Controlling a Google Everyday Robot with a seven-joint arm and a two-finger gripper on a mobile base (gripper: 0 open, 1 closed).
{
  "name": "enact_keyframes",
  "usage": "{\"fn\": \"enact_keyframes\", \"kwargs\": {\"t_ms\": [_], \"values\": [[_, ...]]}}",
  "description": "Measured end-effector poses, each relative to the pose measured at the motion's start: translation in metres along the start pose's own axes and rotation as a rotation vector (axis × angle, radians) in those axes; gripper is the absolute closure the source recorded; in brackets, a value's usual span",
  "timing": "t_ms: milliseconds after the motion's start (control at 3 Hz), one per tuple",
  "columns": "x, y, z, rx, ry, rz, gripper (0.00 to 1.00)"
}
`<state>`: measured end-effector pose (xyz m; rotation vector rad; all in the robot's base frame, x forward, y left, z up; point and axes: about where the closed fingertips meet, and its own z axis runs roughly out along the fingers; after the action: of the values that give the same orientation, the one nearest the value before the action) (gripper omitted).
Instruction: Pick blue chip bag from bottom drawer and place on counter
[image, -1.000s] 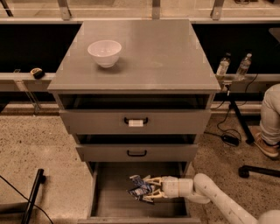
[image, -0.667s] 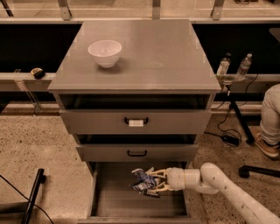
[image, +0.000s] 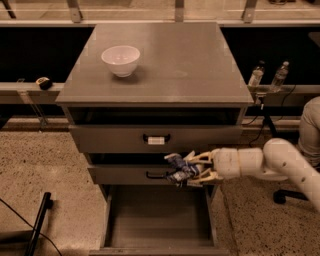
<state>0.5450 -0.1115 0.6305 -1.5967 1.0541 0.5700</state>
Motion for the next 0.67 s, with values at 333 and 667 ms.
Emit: {"fn": "enact_keyframes", "kwargs": {"t_ms": [333,667], "values": [[-0.081,-0.051,-0.054,0.033,0.084,-0.084,1.0],[-0.1,-0.06,-0.055,0.023,0.109,-0.123,1.0]]}}
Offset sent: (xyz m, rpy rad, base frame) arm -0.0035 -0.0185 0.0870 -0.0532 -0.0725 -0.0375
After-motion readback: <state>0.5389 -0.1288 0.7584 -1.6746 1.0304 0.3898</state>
